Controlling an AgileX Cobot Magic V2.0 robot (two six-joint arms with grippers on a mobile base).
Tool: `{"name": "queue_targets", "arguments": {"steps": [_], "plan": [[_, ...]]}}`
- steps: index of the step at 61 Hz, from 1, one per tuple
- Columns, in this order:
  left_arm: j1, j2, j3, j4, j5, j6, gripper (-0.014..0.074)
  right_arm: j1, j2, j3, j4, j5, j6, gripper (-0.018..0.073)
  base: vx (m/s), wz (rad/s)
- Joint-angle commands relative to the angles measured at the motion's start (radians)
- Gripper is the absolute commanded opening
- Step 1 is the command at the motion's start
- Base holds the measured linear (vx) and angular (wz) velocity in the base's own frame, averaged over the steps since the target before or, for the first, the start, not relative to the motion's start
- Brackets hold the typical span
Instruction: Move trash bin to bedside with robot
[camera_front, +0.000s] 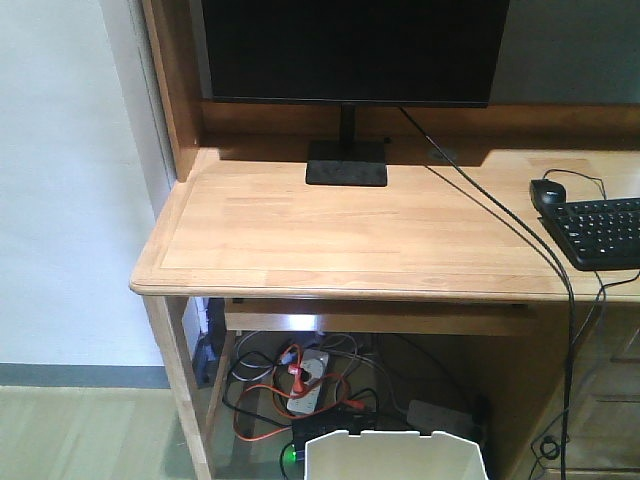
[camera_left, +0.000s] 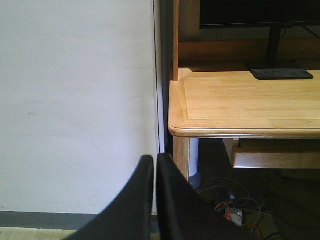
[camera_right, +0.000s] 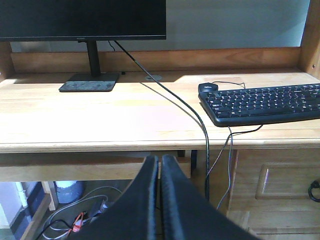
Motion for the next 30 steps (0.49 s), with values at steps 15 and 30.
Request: {"name": "queue_targets", "arguments": {"steps": [15,30], "plan": [[0.003,-0.012,0.028,-0.009,-0.069,-0.002,0.0003,-0.005,-0.016,0.010,-0.003,-0.078,-0.004,-0.0005,0.00,0.00],[0.003,-0.012,0.028,-0.009,-0.069,-0.002,0.0003,-0.005,-0.016,0.010,-0.003,-0.078,-0.004,-0.0005,0.00,0.00]]}}
